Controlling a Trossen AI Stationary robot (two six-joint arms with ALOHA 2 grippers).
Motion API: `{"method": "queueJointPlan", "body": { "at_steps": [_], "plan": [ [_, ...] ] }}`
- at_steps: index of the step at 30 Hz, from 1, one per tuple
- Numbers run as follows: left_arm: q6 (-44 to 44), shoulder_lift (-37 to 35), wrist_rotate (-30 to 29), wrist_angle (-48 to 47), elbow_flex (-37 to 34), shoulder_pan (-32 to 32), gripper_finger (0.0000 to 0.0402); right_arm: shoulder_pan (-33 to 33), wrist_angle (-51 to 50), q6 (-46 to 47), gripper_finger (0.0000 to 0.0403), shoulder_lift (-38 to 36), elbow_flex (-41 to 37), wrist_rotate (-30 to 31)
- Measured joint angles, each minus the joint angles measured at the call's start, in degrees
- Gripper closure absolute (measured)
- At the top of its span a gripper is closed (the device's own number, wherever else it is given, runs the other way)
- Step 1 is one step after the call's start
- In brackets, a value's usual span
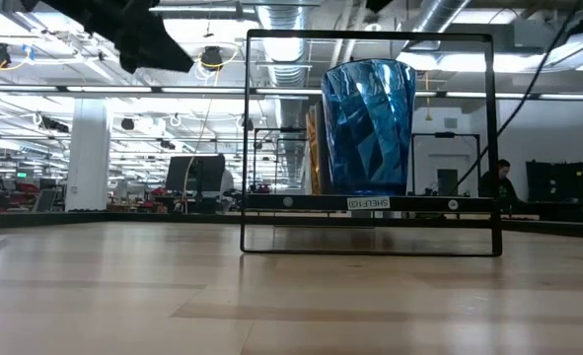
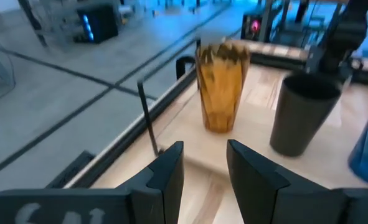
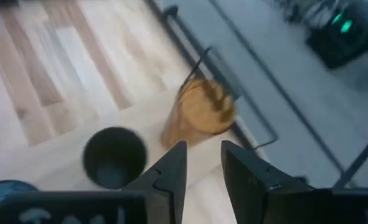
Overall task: Stack small to large cups/mugs on shelf
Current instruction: Return to Home Position
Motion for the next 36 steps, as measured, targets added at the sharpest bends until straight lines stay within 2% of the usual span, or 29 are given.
{"method": "queueJointPlan", "body": {
  "at_steps": [4,9,12,16,19,22,27,31,34,36],
  "plan": [
    [0.0,0.0,0.0,5.8,0.0,0.0,0.0287,-0.7,7.7,-7.8,0.0282,-7.5,-7.5,0.8],
    [-1.7,0.0,-0.4,10.3,0.0,0.0,0.0287,-2.5,18.1,-13.9,0.0282,-18.6,-21.3,0.1],
    [-4.4,0.0,-0.5,10.5,0.0,0.0,0.0287,-4.0,27.2,-16.7,0.0282,-25.6,-30.1,-2.5],
    [-7.1,0.0,-0.5,10.5,0.0,0.0,0.0287,-6.4,41.2,-22.1,0.0282,-35.3,-41.9,-9.4],
    [-8.1,0.0,-2.0,10.7,0.0,0.0,0.0287,-8.5,48.6,-26.0,0.0282,-41.7,-49.5,-11.3],
    [-6.3,0.3,-3.3,11.4,0.0,0.0,0.0287,-10.3,53.0,-28.6,0.0282,-47.8,-55.8,-11.8],
    [0.0,1.4,-2.0,13.9,0.0,0.0,0.0287,-14.7,58.8,-27.9,0.0282,-57.6,-65.1,-19.7],
    [3.9,2.4,-1.8,15.5,-0.5,0.2,0.0287,-17.6,64.4,-28.0,0.0282,-64.3,-71.0,-20.6],
    [3.8,1.6,-4.6,16.1,-3.3,1.9,0.0287,-19.3,65.4,-28.1,0.0282,-68.0,-73.8,-20.8],
    [3.0,-0.1,-3.5,19.9,-6.9,3.1,0.0287,-20.4,65.6,-26.6,0.0282,-70.0,-75.3,-21.6]
  ]
}}
